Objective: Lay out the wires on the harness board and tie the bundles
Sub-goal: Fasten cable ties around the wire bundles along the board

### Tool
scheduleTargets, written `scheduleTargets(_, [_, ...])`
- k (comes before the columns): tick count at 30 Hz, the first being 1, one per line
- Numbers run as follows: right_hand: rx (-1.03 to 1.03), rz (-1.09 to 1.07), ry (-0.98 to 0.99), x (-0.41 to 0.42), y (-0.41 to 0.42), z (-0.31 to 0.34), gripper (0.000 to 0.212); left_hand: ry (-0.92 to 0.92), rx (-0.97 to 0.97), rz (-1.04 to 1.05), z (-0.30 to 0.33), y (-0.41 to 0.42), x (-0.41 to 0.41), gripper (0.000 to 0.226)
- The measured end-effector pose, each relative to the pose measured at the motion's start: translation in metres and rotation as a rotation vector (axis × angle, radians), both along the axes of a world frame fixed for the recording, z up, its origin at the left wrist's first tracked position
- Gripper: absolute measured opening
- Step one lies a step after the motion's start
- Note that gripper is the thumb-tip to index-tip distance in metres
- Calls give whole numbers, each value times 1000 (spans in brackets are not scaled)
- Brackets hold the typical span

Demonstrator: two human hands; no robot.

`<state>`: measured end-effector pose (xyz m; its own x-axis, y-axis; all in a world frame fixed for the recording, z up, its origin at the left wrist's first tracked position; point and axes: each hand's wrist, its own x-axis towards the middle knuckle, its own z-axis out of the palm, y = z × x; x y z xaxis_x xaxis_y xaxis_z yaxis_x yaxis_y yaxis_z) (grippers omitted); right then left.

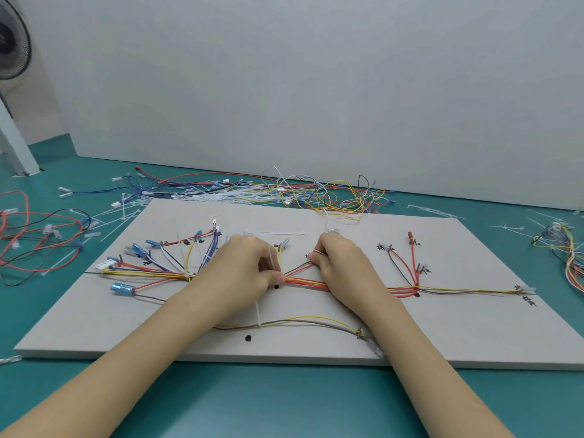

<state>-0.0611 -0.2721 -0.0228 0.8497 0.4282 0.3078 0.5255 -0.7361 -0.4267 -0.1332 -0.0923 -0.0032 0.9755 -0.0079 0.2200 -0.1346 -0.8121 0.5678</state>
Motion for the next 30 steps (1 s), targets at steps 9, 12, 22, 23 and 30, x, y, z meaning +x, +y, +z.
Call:
scheduleTargets(9, [7, 12, 20, -3, 0, 2, 19, -24, -71, -20, -3, 4, -1, 14])
scheduleTargets(12, [15, 20, 23, -7, 4, 2, 18, -17, -69, -14, -3, 8, -4, 18])
scheduleTargets(22, [18, 45, 13, -9, 10, 1, 17, 38, -65, 0, 3, 13, -7, 17])
scheduleTargets(23, [19, 44, 11, -8, 11, 1, 17, 29, -59, 9, 2, 13, -6, 16])
scheduleTargets(30, [71, 35, 21, 4, 13, -4, 17, 58, -43, 31, 6, 13, 2, 17])
